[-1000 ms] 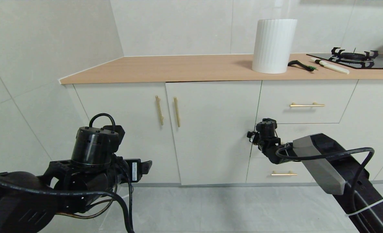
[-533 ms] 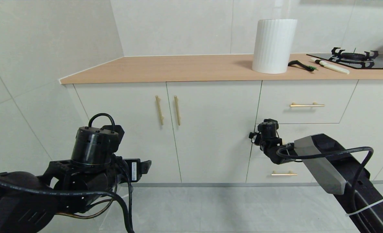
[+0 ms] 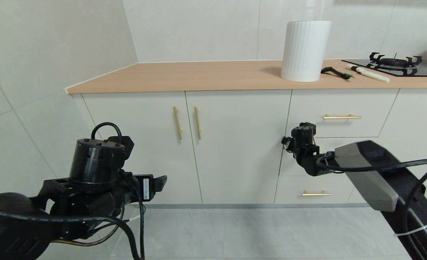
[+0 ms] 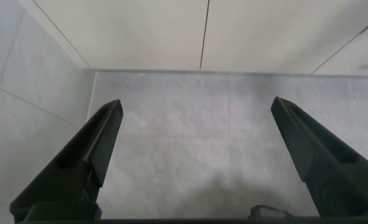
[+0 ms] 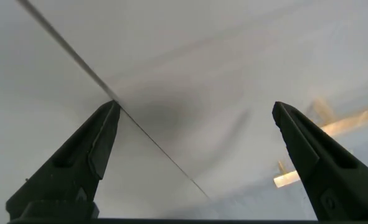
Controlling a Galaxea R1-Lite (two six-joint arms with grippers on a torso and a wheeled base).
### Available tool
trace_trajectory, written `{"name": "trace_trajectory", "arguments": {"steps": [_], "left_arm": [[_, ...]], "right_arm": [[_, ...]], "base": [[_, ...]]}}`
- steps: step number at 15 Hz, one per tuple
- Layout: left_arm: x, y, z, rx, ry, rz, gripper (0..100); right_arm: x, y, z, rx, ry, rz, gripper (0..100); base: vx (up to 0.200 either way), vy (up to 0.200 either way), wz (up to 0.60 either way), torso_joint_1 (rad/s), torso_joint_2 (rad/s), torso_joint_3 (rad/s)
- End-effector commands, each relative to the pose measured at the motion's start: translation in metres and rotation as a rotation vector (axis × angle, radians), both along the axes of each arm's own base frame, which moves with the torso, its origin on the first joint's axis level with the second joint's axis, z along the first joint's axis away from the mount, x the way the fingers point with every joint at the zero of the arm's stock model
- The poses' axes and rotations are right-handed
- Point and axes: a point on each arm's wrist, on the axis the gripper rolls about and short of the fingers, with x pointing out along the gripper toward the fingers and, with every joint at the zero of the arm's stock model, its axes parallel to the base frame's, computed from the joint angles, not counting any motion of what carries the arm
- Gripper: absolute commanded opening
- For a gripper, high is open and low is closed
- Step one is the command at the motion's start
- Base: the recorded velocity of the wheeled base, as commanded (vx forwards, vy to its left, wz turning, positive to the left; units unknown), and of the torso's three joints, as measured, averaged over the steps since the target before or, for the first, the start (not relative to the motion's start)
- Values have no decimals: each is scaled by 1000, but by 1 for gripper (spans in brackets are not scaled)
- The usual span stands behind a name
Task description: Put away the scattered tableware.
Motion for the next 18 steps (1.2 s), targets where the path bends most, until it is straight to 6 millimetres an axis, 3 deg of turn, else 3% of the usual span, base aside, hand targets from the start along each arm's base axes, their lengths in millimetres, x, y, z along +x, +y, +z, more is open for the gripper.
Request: {"name": "trace_trajectory", "arguments": {"steps": [1,2,3,4,6,7,8,10,11,12,15,18], "left_arm": [[-20,6,24,-40,-87,-13,100],[-30,10,31,-48,-118,-20,100],[-44,17,38,-50,-150,-26,100],[-57,23,37,-55,-161,-26,100],[-91,40,38,-74,-211,-26,100],[-107,47,40,-80,-246,-29,100],[-128,57,39,-82,-288,-35,100],[-156,70,35,-50,-328,-55,100],[-185,85,28,-9,-353,-73,100],[-199,92,25,-1,-354,-50,100],[-228,106,15,10,-393,10,100],[-255,112,-3,125,-441,101,100]], "right_arm": [[-84,14,115,39,-67,137,100],[-118,14,139,45,-90,201,100],[-171,11,167,19,-118,282,100],[-210,1,182,-37,-126,307,100],[-288,-29,195,-119,-143,324,100],[-317,-40,198,-128,-165,323,100],[-350,-55,200,-143,-198,313,100],[-394,-75,198,-178,-256,292,100],[-441,-92,188,-273,-307,275,100],[-471,-103,180,-332,-345,265,100],[-541,-126,162,-457,-379,150,100],[-586,-137,145,-465,-351,124,100]], "base": [[0,0,0,0,0,0],[0,0,0,0,0,0],[0,0,0,0,0,0],[0,0,0,0,0,0],[0,0,0,0,0,0],[0,0,0,0,0,0],[0,0,0,0,0,0],[0,0,0,0,0,0],[0,0,0,0,0,0],[0,0,0,0,0,0],[0,0,0,0,0,0],[0,0,0,0,0,0]]}}
